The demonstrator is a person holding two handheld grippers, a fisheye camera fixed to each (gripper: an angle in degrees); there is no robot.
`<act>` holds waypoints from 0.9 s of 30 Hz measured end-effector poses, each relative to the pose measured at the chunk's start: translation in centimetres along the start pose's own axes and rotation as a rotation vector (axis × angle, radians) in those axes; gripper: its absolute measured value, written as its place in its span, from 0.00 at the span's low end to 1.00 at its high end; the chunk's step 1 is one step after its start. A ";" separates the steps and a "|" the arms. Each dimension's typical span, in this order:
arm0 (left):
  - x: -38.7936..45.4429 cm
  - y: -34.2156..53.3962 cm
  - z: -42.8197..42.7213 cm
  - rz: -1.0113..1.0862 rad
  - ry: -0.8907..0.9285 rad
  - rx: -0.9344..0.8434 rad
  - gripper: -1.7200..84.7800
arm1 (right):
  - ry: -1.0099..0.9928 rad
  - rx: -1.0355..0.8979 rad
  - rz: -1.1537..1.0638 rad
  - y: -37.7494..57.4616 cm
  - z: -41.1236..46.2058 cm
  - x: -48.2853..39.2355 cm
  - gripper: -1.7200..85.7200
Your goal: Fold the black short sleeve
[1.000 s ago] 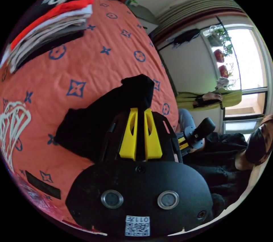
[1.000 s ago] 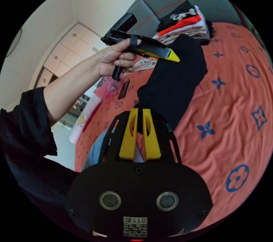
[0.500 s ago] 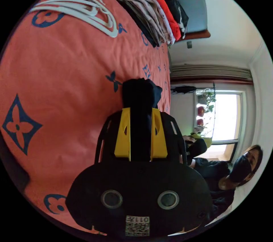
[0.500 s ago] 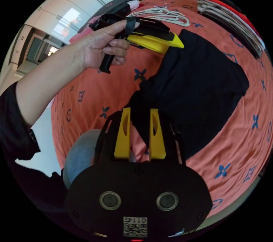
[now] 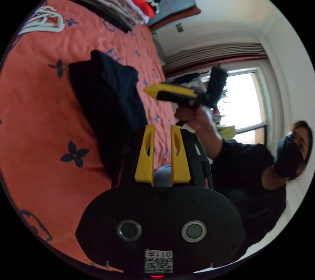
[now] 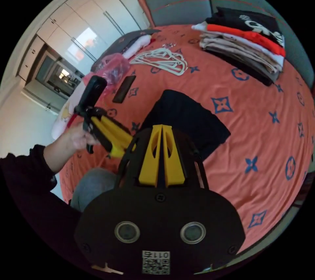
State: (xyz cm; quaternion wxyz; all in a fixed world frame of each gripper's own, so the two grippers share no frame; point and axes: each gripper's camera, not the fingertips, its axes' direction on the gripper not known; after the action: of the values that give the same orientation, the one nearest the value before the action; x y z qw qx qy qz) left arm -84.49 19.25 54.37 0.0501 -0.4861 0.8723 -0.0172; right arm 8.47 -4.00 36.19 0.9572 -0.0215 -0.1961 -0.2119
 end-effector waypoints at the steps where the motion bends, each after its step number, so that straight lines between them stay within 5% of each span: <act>1: -0.4 0.9 0.8 -0.050 -0.105 -0.019 0.06 | 0.046 -0.041 -0.008 -2.2 1.7 -0.5 0.03; 3: -1.8 2.8 0.5 -0.140 -0.228 0.005 0.05 | 0.143 -0.106 -0.025 -4.8 4.9 -0.8 0.04; 7: -3.3 7.6 -2.3 -0.155 0.024 0.172 0.06 | 0.136 -0.267 -0.099 -8.2 9.9 -0.9 0.06; 9: -0.8 9.6 -3.5 -0.063 0.026 0.192 0.08 | 0.044 -0.247 -0.278 -10.2 8.1 -3.2 0.08; 13: 5.2 14.2 -4.5 -0.061 -0.365 0.176 0.20 | 0.080 -0.201 -0.912 -13.7 5.7 -11.6 0.16; 17: 6.0 15.4 -1.6 -0.123 -0.436 0.133 0.27 | 0.134 -0.652 -1.303 -17.8 11.9 -18.2 0.21; 27: 4.2 17.3 3.1 -0.219 -0.316 0.128 0.27 | 0.078 -0.986 -1.528 -24.0 20.3 -24.8 0.28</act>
State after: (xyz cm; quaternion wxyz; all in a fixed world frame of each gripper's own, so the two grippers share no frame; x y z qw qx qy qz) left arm -101.03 24.84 49.58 0.2151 -0.5704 0.7927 -0.0016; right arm -29.56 -13.41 44.32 0.4444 -0.2854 -0.0118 -0.8491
